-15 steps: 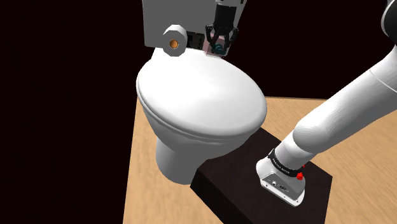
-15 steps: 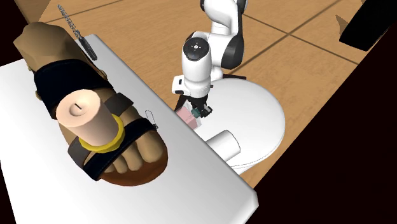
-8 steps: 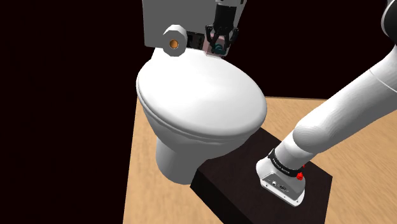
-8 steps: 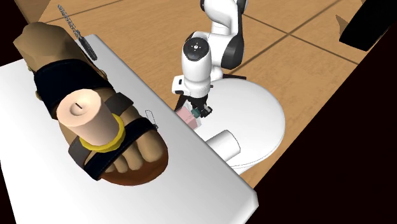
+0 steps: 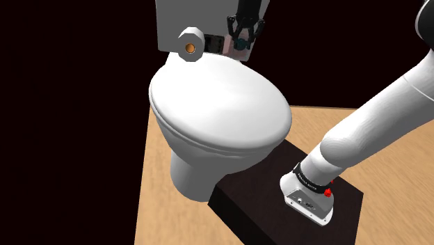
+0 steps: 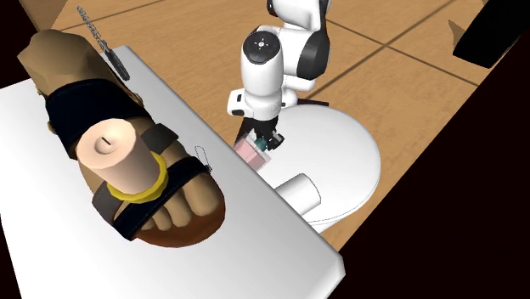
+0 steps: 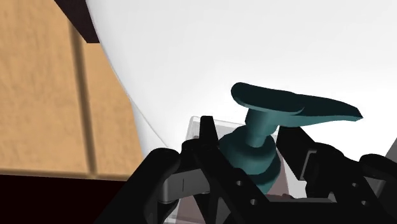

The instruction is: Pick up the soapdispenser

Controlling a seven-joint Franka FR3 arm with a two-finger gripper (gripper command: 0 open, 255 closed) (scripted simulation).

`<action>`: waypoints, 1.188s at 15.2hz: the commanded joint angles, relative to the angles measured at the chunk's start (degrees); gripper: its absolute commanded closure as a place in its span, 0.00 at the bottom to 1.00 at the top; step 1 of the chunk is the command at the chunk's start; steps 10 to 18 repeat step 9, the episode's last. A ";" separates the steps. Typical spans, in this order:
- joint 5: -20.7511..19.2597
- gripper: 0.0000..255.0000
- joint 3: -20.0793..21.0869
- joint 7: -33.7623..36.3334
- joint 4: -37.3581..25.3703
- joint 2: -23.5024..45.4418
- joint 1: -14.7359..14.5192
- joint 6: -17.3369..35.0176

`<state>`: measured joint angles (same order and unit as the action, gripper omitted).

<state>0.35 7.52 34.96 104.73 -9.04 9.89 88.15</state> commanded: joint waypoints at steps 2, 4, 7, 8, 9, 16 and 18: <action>-0.05 1.00 -0.02 -0.03 -2.74 0.38 0.03 -2.38; -0.09 1.00 -0.02 -0.02 -4.65 0.70 0.03 -3.97; -0.16 1.00 0.00 0.02 -7.65 1.29 0.04 -6.38; -0.17 1.00 0.00 0.02 -7.79 1.32 0.04 -6.51; -0.17 1.00 0.00 0.02 -7.80 1.32 0.04 -6.51; -0.17 1.00 0.00 0.02 -7.80 1.32 0.04 -6.51; -0.17 1.00 0.00 0.02 -7.80 1.32 0.04 -6.51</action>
